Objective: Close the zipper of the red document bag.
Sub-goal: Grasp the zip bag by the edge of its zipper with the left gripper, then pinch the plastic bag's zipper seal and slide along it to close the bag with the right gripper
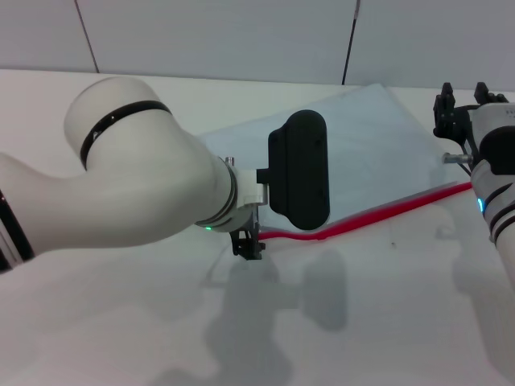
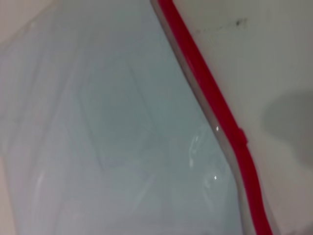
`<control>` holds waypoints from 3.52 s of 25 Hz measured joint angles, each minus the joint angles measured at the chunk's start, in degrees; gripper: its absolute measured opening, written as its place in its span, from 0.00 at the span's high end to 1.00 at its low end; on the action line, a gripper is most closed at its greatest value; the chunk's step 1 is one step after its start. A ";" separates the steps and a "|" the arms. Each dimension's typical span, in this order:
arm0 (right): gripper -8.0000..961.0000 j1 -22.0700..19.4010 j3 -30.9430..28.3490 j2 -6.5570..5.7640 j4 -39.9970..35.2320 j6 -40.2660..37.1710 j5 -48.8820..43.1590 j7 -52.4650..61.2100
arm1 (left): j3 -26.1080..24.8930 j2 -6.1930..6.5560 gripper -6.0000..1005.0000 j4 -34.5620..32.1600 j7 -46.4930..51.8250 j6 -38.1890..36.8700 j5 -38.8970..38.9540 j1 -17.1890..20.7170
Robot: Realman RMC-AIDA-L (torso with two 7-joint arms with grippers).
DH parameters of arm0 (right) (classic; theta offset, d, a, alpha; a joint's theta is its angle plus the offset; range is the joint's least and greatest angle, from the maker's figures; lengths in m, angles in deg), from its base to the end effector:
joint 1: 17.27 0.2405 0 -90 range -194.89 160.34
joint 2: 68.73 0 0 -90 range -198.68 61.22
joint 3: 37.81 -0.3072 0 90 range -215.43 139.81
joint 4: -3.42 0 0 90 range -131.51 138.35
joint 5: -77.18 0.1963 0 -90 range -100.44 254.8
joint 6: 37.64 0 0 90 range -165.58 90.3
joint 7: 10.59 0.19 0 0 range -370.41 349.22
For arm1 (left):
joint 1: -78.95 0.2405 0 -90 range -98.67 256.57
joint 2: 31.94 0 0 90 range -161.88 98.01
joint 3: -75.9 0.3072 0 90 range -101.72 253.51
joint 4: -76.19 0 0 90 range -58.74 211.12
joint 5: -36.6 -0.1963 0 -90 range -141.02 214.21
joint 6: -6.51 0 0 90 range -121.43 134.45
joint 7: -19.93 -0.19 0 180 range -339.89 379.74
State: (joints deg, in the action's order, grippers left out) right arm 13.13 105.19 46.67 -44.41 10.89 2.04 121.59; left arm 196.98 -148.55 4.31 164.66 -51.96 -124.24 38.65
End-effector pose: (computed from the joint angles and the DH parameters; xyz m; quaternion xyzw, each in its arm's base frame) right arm 0.2754 0.4385 -0.0754 -0.6854 0.2997 0.1976 0.6336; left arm -0.2030 0.3983 -0.1518 -0.9297 0.0869 0.2715 0.2334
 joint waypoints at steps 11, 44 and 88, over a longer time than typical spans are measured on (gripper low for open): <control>0.52 0.10 0.00 0.07 -0.02 -0.02 -0.13 0.00 | -0.34 -0.02 0.24 1.92 0.07 5.16 -0.55 0.12; 0.53 -0.77 -0.40 -0.02 -3.47 0.94 -0.31 -1.70 | -1.67 0.26 0.82 4.43 6.62 14.69 -3.70 1.29; 0.57 -13.09 -33.89 0.23 -33.72 -66.05 -40.05 -25.06 | -11.96 0.50 0.94 -16.10 0.29 22.06 -3.78 15.22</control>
State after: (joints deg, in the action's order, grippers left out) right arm 0.04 71.30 46.90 -78.13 -55.15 -38.01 96.53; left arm 185.02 -148.05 -11.80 164.96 -29.90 -128.02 53.87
